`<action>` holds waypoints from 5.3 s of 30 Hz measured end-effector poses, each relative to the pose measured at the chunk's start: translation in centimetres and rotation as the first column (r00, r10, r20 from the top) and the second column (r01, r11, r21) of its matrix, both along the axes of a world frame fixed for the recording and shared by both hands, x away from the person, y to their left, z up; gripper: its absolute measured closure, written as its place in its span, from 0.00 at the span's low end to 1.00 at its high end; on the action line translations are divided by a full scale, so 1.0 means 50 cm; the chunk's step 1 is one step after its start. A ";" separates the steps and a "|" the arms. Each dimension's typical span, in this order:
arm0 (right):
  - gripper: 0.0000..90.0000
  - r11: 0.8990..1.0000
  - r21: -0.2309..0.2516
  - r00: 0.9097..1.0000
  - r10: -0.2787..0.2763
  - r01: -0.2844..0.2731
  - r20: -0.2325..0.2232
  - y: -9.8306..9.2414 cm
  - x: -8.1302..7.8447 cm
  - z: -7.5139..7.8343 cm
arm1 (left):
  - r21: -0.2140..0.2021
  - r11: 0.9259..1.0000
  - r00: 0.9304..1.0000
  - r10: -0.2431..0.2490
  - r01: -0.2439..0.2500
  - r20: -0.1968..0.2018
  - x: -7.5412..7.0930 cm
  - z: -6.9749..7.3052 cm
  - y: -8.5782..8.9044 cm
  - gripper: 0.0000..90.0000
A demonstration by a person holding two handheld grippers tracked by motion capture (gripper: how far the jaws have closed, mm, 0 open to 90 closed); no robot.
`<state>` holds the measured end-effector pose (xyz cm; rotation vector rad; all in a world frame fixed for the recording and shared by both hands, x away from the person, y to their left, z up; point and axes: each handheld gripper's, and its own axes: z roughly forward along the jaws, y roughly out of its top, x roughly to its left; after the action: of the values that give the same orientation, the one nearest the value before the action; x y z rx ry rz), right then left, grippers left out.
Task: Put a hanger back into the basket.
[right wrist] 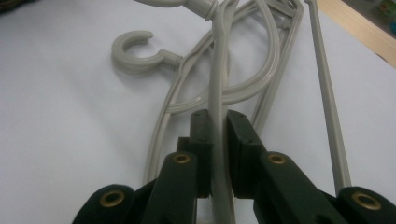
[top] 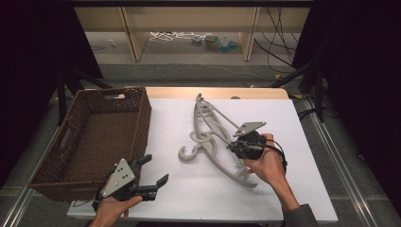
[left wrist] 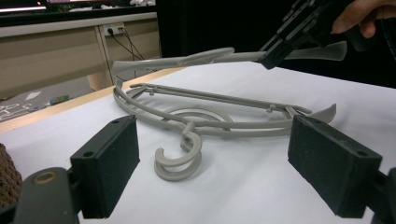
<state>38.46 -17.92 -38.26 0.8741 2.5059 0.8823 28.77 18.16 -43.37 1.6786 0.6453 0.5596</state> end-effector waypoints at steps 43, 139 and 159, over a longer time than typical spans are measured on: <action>0.91 0.941 0.163 0.945 0.314 -0.297 -0.092 -0.051 -0.154 0.032 | 0.495 0.858 0.970 -0.217 0.137 0.107 0.077 0.080 -0.149 0.27; 0.18 0.887 0.455 0.933 -0.228 0.082 0.277 -0.118 -0.159 -0.007 | 0.043 0.984 0.929 -0.149 0.174 -0.339 0.157 0.255 -0.021 0.88; 0.18 0.878 0.473 0.933 -0.228 0.074 0.278 -0.117 -0.172 -0.022 | 0.006 0.999 0.946 0.040 -0.040 -0.322 0.172 0.332 0.173 0.88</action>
<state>29.87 -23.75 -39.38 0.9543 1.9417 1.4622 37.39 26.80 -26.75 1.7761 0.9161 0.3130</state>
